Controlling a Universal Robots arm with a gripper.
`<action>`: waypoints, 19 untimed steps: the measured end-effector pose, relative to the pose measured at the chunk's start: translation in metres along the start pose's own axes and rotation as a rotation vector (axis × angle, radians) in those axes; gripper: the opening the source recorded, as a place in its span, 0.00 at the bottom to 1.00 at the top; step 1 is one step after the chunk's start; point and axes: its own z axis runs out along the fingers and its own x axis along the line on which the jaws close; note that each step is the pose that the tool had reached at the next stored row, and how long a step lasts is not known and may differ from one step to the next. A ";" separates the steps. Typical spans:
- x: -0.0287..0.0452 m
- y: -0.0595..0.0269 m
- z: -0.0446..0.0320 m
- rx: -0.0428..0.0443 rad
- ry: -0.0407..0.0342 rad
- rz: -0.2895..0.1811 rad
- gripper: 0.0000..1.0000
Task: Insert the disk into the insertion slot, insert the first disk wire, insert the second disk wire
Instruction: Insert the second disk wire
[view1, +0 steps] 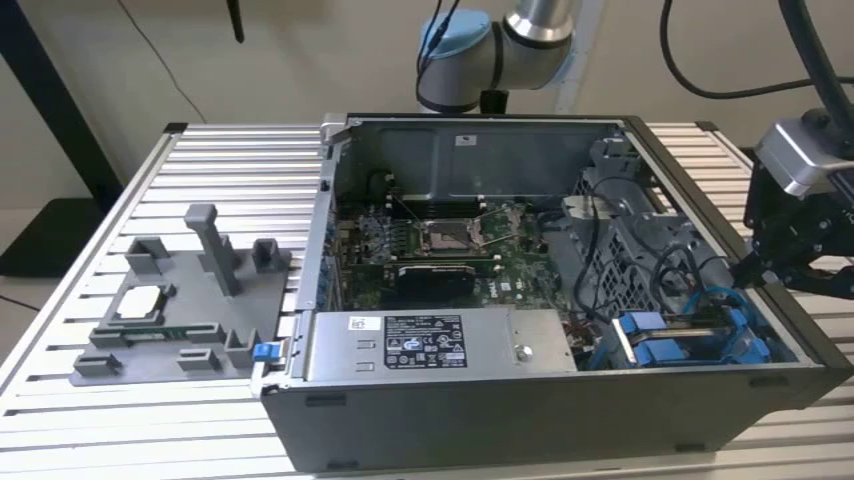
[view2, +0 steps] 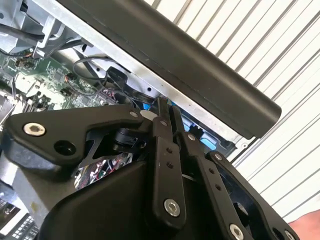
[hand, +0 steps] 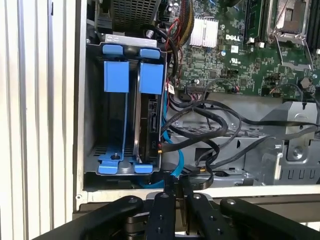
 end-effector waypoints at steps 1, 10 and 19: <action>0.0000 0.0000 0.0000 0.0000 0.0001 0.000 0.00; 0.0004 0.0001 0.0011 0.0011 0.0003 0.005 0.00; -0.0011 0.0023 -0.0132 0.0015 -0.0056 0.007 0.00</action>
